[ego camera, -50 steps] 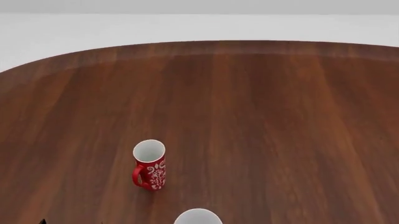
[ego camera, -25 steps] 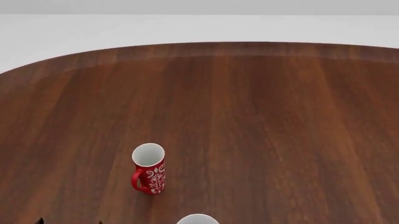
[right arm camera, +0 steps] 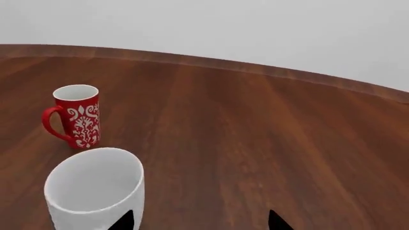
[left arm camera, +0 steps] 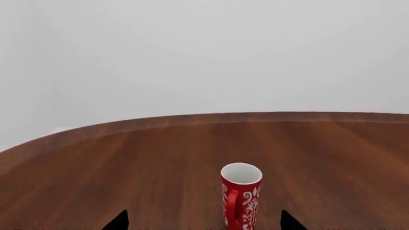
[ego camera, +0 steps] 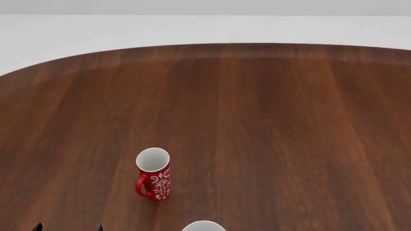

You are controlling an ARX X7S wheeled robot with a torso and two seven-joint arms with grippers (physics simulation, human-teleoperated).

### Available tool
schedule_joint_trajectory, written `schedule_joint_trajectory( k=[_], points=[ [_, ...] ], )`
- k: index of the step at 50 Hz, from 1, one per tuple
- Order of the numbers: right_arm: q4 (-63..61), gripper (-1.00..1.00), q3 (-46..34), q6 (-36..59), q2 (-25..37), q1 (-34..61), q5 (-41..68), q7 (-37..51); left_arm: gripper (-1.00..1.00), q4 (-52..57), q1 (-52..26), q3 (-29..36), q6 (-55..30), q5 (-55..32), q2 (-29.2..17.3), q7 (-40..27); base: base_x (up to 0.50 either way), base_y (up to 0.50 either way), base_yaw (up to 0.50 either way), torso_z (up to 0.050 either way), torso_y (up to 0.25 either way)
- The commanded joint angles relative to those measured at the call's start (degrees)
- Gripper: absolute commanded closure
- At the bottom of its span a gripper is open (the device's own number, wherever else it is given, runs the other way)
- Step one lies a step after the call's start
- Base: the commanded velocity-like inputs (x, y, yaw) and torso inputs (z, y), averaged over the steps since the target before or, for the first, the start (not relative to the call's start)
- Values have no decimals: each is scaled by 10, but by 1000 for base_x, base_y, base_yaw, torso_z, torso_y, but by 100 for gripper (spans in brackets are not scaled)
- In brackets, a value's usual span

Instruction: Put the white mug on the plate.

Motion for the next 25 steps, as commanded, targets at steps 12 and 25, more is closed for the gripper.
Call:
schedule_joint_trajectory(
  k=[12, 25],
  points=[
    [-67, -100, -25, 84, 22, -19, 9, -6, -100, 5, 8, 3, 5, -11, -8, -7, 0, 0, 0, 0, 0],
    [-60, -100, -45, 115, 27, 3, 18, -25, -100, 11, 15, 1, 10, -21, -15, -10, 0, 0, 0, 0, 0]
  ],
)
